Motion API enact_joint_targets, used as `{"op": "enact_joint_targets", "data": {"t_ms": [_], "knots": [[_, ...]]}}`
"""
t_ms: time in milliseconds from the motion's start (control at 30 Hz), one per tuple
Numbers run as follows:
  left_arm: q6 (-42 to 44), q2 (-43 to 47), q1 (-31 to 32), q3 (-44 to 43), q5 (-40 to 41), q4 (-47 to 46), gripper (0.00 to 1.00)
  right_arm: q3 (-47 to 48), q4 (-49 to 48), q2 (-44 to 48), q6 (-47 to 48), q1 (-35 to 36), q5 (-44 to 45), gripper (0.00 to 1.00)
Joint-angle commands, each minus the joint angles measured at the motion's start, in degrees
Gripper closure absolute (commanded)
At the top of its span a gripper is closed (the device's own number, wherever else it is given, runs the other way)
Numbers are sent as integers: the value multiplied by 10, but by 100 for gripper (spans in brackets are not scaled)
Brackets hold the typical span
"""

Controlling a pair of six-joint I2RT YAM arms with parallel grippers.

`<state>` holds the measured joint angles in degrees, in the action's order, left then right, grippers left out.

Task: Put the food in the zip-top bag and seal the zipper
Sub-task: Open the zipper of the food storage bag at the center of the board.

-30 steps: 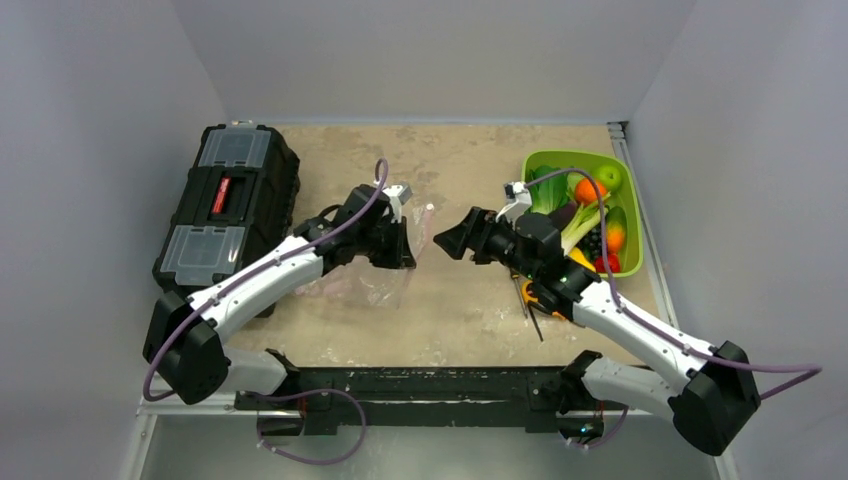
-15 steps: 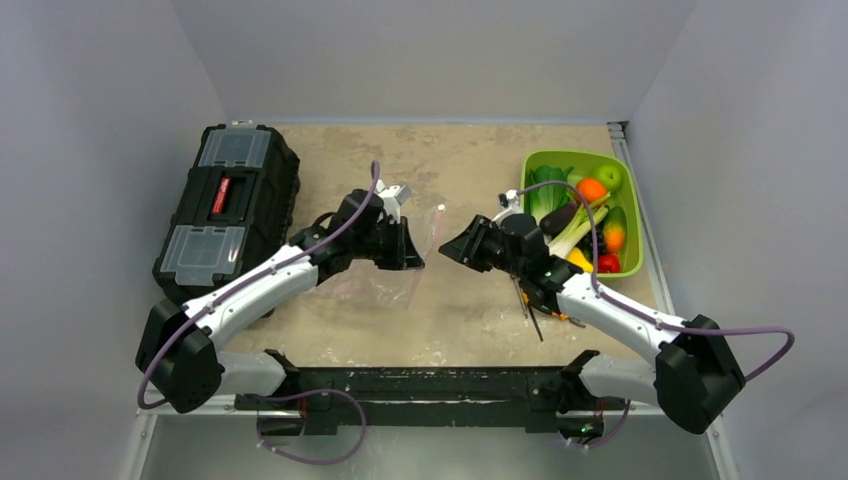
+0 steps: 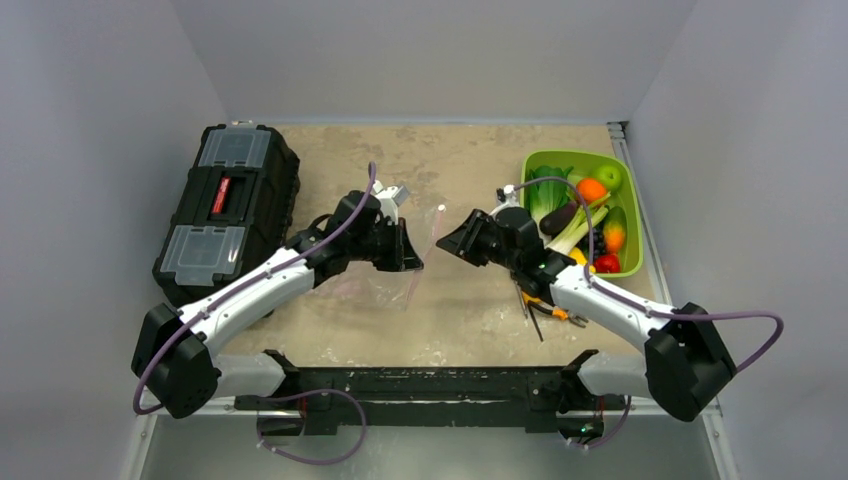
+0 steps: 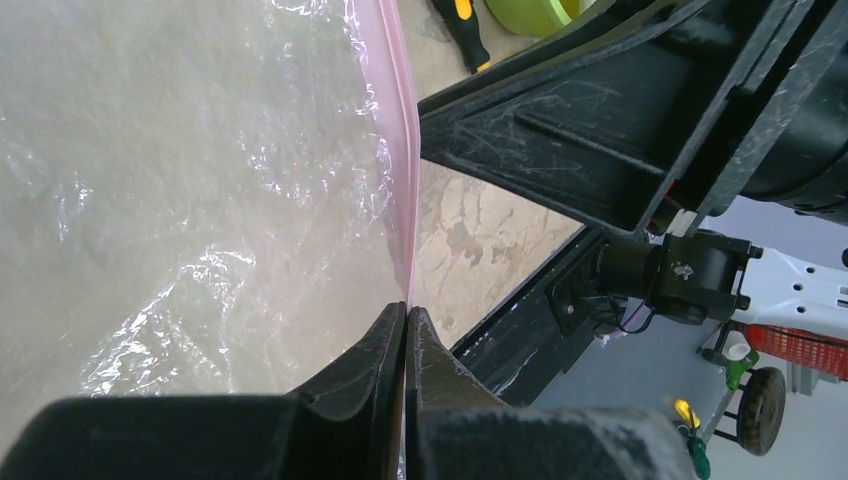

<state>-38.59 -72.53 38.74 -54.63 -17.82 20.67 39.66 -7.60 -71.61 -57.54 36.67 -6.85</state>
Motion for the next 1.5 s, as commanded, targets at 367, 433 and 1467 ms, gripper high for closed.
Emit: {"op": "enact_joint_targets", "data": {"t_ms": [367, 433, 1467], "knots": [[-15, 16, -1, 0, -23, -20, 100, 50, -14, -7, 13, -14, 26, 76], [-15, 17, 0, 1, -23, -20, 100, 49, -20, -11, 13, -14, 21, 76], [51, 57, 69, -83, 223, 156, 36, 57, -91, -68, 28, 70, -8, 100]]}}
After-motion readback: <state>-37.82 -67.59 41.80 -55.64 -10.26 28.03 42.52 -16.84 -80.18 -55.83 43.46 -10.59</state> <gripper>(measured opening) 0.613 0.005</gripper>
